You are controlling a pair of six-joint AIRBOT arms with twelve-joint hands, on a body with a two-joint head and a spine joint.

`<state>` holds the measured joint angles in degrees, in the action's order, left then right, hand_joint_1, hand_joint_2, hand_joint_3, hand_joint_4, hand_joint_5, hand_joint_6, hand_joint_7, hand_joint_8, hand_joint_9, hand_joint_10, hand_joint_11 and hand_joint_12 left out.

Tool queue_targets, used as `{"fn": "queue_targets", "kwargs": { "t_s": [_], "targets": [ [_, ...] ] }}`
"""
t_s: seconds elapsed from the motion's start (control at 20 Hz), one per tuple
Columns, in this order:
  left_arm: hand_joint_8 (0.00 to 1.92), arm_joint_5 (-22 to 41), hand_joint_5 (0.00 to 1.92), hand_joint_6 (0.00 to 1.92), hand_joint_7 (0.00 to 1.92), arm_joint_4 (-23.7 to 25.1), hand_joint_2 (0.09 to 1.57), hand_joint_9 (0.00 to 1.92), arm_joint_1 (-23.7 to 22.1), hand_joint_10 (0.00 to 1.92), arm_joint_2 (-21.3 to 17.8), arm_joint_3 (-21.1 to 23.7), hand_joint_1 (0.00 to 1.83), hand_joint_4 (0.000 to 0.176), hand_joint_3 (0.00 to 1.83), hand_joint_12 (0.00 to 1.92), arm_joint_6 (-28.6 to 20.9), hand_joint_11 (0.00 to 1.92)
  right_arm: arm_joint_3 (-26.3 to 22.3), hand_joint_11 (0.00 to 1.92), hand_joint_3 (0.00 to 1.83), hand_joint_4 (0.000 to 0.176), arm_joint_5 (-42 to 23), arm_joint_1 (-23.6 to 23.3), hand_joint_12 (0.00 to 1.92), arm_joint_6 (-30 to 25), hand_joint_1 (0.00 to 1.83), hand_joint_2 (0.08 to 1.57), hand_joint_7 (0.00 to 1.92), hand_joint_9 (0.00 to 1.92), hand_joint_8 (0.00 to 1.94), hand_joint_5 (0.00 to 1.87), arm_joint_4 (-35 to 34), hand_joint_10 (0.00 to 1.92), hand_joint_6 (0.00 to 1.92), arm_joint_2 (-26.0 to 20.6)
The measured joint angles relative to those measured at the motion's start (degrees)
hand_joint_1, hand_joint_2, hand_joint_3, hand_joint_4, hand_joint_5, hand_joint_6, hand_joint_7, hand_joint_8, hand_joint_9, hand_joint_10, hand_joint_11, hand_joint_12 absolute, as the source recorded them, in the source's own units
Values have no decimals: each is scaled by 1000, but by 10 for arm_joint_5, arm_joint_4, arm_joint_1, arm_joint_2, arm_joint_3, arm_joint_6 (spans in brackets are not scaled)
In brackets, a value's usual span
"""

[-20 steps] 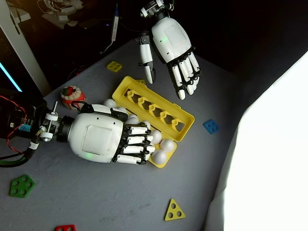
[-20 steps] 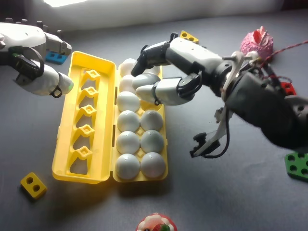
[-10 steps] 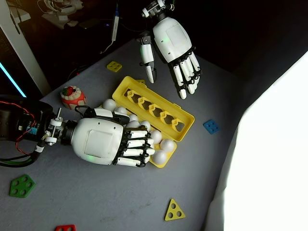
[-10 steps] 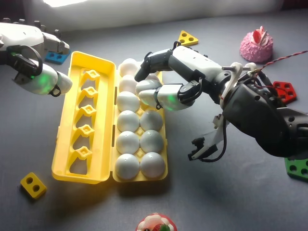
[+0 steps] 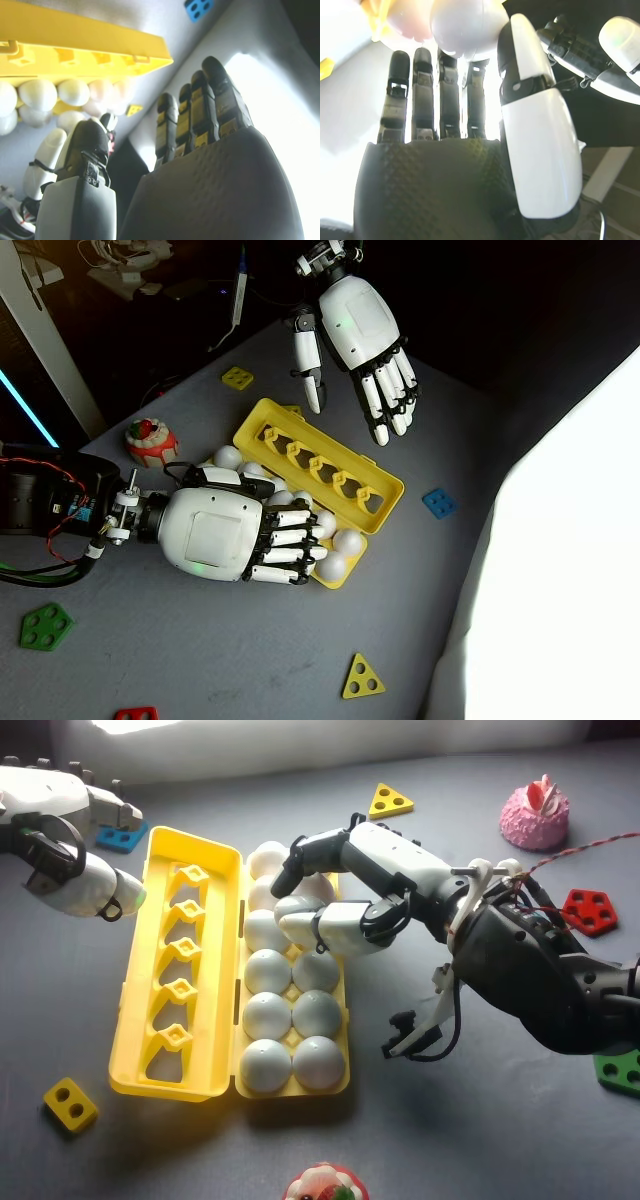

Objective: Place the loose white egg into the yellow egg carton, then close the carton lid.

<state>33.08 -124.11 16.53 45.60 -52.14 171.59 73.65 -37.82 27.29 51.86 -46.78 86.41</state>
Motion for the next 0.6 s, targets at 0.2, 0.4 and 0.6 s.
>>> {"fn": "queue_targets", "kwargs": {
  "t_s": [0.2, 0.4, 0.6],
  "targets": [
    [2, -2, 177, 4, 119, 0, 1316, 143, 0, 3, 0, 0, 451, 43, 0, 622, 0, 0, 4, 0, 2, 0, -9, 2, 967, -2, 1074, 1213, 549, 354, 3, 791, 1, 2, 1273, 2],
    [0, -1, 177, 3, 108, 0, 1316, 138, 0, 1, 0, 0, 461, 46, 0, 641, 0, 0, 7, 0, 3, 0, -9, 5, 1010, -3, 991, 1268, 467, 312, 1, 693, 1, 1, 1418, 3],
    [2, -2, 179, 2, 119, -2, 1313, 142, 0, 2, 0, 0, 462, 51, 0, 640, 0, 0, 7, 0, 0, 0, -13, 9, 954, -3, 869, 1169, 407, 276, 0, 481, 1, 4, 833, 3]
  ]
}}
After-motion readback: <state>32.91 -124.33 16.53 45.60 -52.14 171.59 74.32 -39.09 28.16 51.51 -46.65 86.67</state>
